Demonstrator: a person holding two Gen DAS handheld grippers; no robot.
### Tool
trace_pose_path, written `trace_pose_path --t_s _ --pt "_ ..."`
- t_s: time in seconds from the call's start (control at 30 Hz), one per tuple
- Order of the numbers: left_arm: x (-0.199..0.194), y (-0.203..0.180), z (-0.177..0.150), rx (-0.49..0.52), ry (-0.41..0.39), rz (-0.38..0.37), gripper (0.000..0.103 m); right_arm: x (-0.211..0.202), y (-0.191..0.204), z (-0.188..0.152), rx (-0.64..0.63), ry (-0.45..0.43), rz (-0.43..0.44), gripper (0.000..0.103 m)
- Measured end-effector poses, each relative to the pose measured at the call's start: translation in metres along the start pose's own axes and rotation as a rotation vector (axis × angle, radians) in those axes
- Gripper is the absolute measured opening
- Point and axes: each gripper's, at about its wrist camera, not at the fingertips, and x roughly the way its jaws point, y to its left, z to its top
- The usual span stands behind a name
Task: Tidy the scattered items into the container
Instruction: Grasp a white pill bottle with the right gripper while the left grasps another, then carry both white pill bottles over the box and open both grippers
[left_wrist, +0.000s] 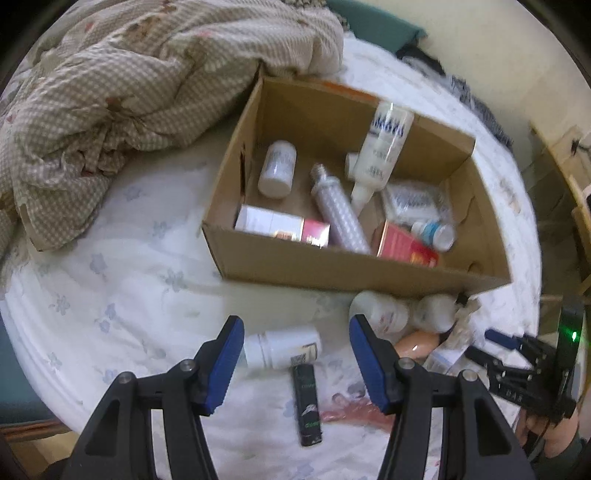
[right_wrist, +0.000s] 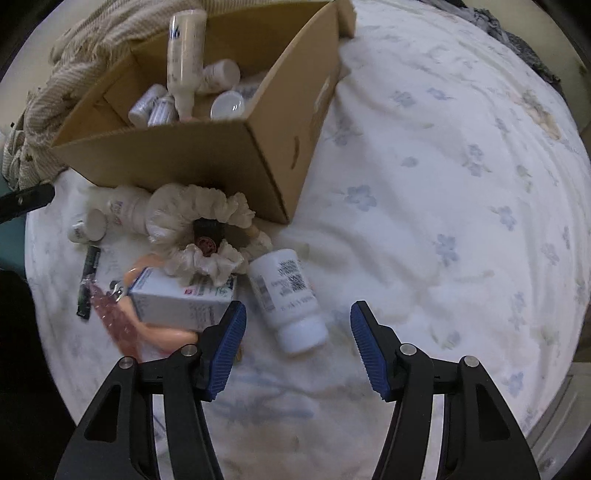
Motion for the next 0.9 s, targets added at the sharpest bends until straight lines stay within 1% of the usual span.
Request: trace_pose_path --t_s 0.07,0.17,0.2,0.23,0.3,0.33,0.4,0.5,0.57,0.67,0.7,0.77,0.83,0.9 --pt "0.011 -0.005 -0.003 0.024 0.039 0.033 0.060 0.012 0.000 0.002 0.022 0.002 0.008 0.063" --pt "0.028 -0.012 -0.007 0.069 0.092 0.090 0.060 0.024 0.000 0.002 0.036 0.002 -0.009 0.062" --pt "0.032 -0.014 -0.007 0.080 0.103 0.113 0.060 0.024 0.001 0.002 0.027 -0.006 -0.022 0.054" --pt "0.037 -0.015 -0.008 0.090 0.117 0.136 0.060 0.022 0.001 0.004 0.028 -0.012 -0.024 0.039" --pt "0.047 -0.016 -0.009 0.101 0.144 0.167 0.061 0.016 0.001 0.007 0.035 -0.024 -0.022 0.038" --pt "0.051 -0.017 -0.009 0.101 0.152 0.165 0.066 0.011 -0.001 0.008 0.044 -0.034 -0.016 0.038" --pt "0.056 -0.017 -0.009 0.105 0.163 0.168 0.069 0.000 -0.004 0.009 0.063 -0.051 -0.005 0.038" --pt "0.064 -0.017 -0.011 0.103 0.193 0.173 0.069 -0.025 -0.009 0.007 0.094 -0.080 0.011 0.038" --pt "0.070 -0.014 -0.011 0.085 0.219 0.162 0.069 -0.044 -0.012 0.004 0.113 -0.106 0.013 0.038" --pt "0.078 -0.009 -0.011 0.058 0.244 0.150 0.069 -0.078 -0.011 -0.002 0.119 -0.170 0.024 0.038" --pt "0.078 -0.008 -0.010 0.054 0.241 0.150 0.065 -0.089 -0.010 -0.004 0.118 -0.197 0.034 0.038" --pt "0.074 -0.007 -0.010 0.058 0.224 0.152 0.065 -0.110 -0.009 -0.008 0.117 -0.249 0.054 0.038" --pt "0.061 -0.007 -0.009 0.062 0.171 0.157 0.065 -0.122 -0.012 -0.009 0.135 -0.277 0.085 0.038" --pt "0.044 -0.008 -0.011 0.062 0.121 0.145 0.065 -0.127 -0.015 -0.005 0.146 -0.295 0.108 0.038"
